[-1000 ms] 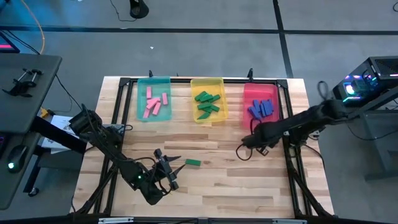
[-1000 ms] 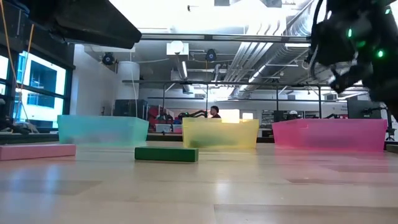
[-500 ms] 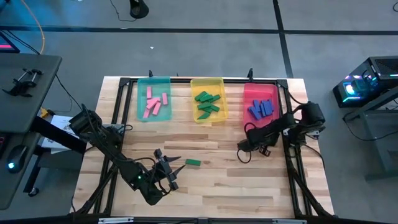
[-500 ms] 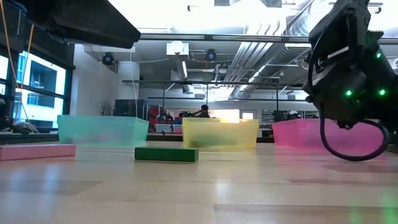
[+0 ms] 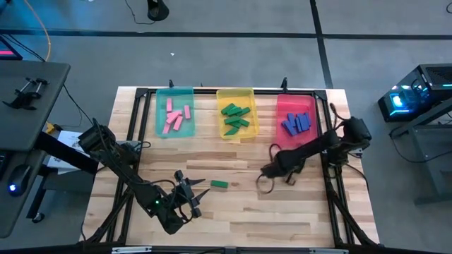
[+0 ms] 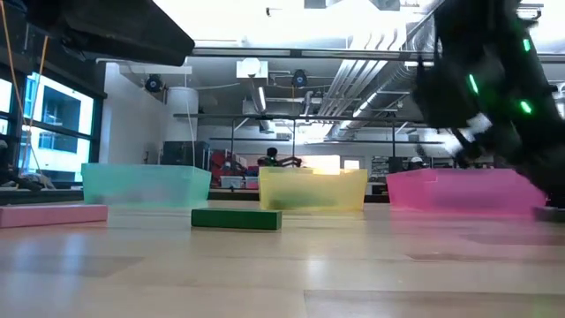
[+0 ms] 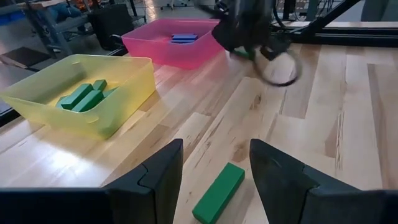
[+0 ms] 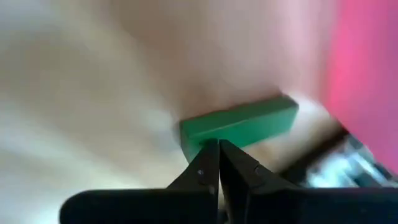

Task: Sort blocks
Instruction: Put the green wooden block into the yellow bin

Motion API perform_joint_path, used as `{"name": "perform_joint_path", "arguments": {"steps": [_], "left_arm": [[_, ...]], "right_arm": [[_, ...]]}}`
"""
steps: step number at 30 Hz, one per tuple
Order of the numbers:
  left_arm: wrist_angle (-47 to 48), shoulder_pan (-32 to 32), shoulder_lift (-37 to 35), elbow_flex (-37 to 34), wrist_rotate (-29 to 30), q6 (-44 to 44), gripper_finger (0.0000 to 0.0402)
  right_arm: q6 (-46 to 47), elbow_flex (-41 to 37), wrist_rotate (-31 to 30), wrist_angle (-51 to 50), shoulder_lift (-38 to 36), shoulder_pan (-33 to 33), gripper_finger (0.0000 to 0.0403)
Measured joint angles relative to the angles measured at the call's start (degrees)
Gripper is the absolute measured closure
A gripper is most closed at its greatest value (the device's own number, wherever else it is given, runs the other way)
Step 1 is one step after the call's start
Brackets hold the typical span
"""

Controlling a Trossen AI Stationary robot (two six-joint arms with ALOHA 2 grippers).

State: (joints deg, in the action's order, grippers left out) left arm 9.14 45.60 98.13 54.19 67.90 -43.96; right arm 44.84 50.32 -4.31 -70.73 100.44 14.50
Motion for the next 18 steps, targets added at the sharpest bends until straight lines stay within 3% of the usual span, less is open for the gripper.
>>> {"name": "perform_joint_path", "arguments": {"steps": [2, 6, 8, 11, 14, 18], "left_arm": [[0.0, 0.0, 0.0, 0.0, 0.0, 0.0, 0.0230], [0.0, 0.0, 0.0, 0.0, 0.0, 0.0, 0.0230], [0.0, 0.0, 0.0, 0.0, 0.0, 0.0, 0.0230], [0.0, 0.0, 0.0, 0.0, 0.0, 0.0, 0.0230], [0.1, 0.1, 0.0, 0.0, -0.4, 0.0, 0.0230], [0.1, 0.2, 0.0, 0.0, -1.4, 0.0, 0.0230]], "right_arm": [[0.0, 5.2, -0.7, 1.2, -0.4, 2.0, 0.0403], [-4.7, 14.4, -9.3, 3.9, -1.6, 6.4, 0.0403], [-8.9, 16.6, -13.6, 5.2, -2.4, 8.2, 0.0402], [-16.8, 17.0, -14.2, 7.9, -3.8, 8.3, 0.0392], [-24.5, 14.9, -13.1, 11.7, -5.2, 7.6, 0.0357], [-32.5, 10.2, -11.5, 18.1, -6.1, 6.5, 0.0278]]}}
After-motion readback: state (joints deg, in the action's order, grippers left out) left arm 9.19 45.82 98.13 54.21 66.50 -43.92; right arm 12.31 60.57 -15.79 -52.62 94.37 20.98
